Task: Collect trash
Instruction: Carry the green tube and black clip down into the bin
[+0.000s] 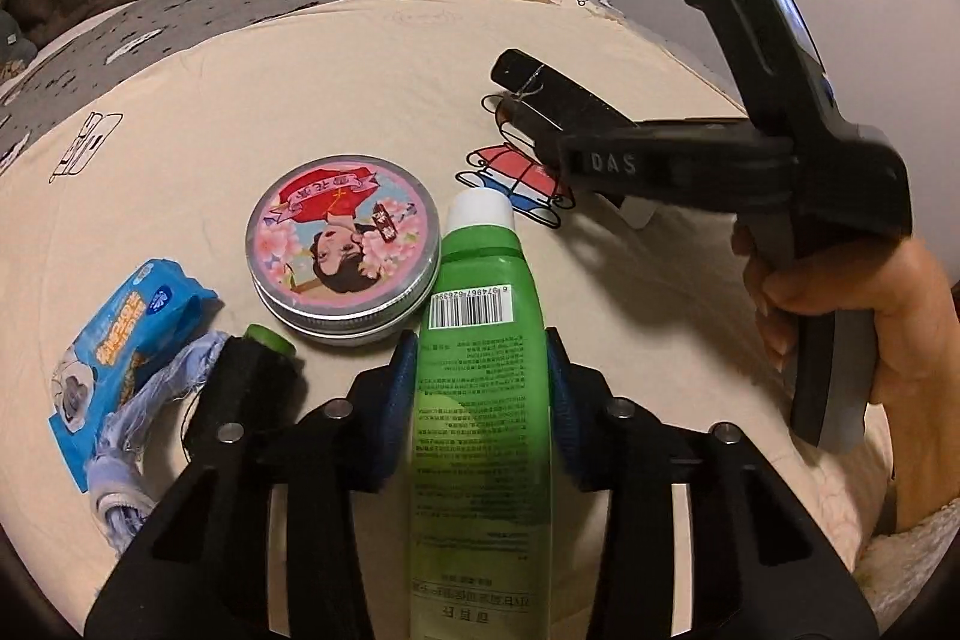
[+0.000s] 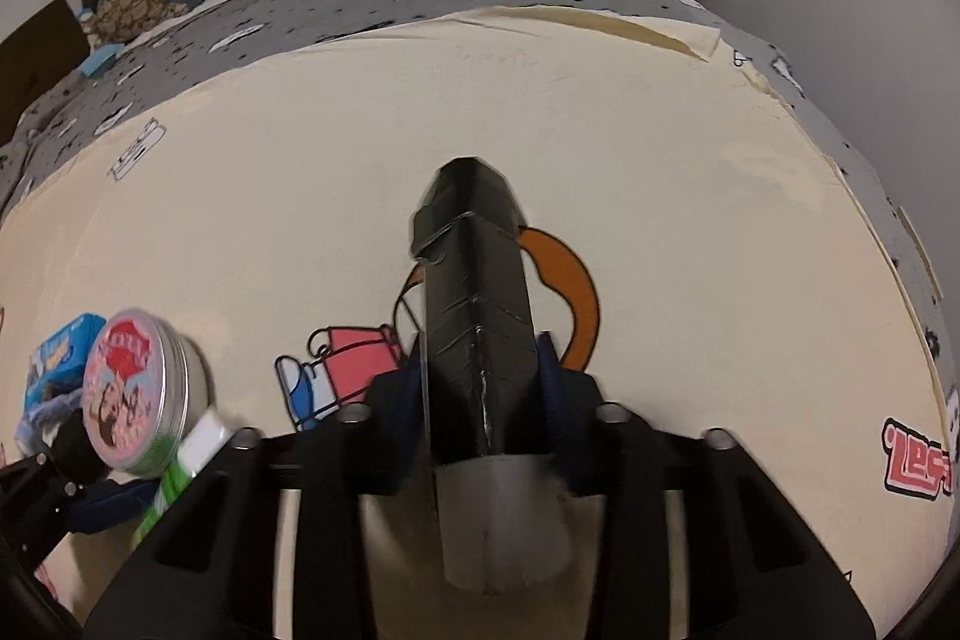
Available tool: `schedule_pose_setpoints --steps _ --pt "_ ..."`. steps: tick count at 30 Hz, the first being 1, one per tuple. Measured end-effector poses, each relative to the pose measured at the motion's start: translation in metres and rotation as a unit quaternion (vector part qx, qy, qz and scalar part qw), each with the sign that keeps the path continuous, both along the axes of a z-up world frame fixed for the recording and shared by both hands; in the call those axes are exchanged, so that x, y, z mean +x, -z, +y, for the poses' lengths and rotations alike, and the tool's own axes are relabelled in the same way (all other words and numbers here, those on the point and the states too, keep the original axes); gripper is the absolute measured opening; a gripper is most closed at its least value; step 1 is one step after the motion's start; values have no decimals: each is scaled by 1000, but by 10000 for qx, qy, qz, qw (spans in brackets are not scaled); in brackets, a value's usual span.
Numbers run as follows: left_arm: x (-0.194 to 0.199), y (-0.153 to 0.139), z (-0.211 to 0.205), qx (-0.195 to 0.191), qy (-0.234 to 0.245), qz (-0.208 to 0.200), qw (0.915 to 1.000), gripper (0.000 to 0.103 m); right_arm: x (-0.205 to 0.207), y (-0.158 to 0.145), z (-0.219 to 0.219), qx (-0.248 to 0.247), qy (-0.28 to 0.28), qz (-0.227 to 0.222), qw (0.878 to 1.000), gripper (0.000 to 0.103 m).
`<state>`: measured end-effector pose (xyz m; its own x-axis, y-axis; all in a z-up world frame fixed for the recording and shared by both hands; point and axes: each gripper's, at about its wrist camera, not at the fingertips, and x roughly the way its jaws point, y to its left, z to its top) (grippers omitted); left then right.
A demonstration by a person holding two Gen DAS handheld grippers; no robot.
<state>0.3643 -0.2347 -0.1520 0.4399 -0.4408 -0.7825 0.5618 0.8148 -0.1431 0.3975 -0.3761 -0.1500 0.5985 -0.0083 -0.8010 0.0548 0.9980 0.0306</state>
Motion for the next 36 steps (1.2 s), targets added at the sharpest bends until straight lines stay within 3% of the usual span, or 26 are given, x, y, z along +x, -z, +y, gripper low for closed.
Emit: schedule_pose_setpoints --steps 4,8,14,22,29,36 --pt "-10 -1 8 51 -37 -30 10000 38 -16 -3 5 -49 -80 26 10000 19" --pt "-32 -5 25 43 -76 -43 10000 38 -43 -9 13 -58 -187 -12 9998 19" --pt "-91 -11 65 81 -214 -137 9996 38 -111 -32 42 -29 -540 -330 9980 19" --pt "-177 -23 124 -179 -593 -275 9977 38 -214 -48 88 52 -1086 -737 9913 19" --pt "-256 -25 162 -267 -796 -433 9955 38 -304 -47 132 149 -1835 -796 9797 19" --pt "-317 -7 191 -383 -902 -285 9948 38 -362 -18 148 372 -2101 -486 9758 19"
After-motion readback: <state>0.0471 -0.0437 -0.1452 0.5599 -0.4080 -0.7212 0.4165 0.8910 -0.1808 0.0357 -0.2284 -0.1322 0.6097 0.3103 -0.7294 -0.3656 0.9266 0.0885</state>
